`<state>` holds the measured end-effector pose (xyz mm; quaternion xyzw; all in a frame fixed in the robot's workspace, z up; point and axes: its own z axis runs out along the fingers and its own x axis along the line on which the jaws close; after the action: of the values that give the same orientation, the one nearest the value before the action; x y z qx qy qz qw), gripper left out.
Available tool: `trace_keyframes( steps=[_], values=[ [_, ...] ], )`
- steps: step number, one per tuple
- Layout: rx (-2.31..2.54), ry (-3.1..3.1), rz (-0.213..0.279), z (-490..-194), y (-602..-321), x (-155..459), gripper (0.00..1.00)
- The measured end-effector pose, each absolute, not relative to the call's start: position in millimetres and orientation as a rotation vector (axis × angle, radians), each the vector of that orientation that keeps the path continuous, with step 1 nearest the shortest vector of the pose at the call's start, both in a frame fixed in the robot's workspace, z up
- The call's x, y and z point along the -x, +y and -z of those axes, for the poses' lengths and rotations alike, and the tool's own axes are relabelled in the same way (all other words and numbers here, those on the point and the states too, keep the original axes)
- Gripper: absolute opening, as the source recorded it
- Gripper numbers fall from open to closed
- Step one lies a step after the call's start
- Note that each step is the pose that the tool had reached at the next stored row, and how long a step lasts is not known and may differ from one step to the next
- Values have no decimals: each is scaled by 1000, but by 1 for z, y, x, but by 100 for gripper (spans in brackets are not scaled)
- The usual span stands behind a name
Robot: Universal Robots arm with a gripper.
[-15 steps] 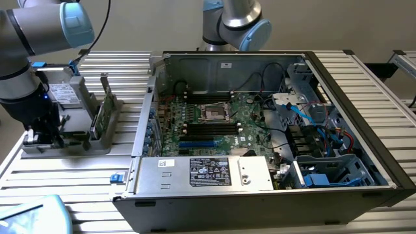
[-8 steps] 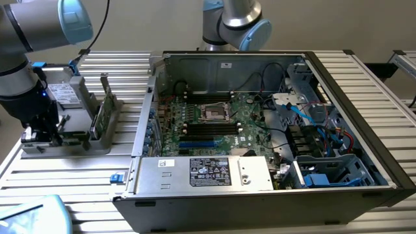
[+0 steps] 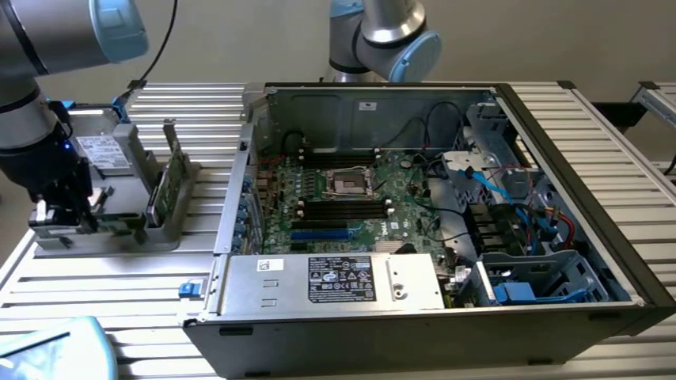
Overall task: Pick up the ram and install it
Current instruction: 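Pick up the ram and move it above insertion slot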
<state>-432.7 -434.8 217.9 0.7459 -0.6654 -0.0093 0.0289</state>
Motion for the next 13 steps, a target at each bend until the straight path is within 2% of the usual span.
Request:
trace_keyframes(
  steps=[13],
  values=[
    [-2300,-2055,31,-263,-435,413,14]
  ],
)
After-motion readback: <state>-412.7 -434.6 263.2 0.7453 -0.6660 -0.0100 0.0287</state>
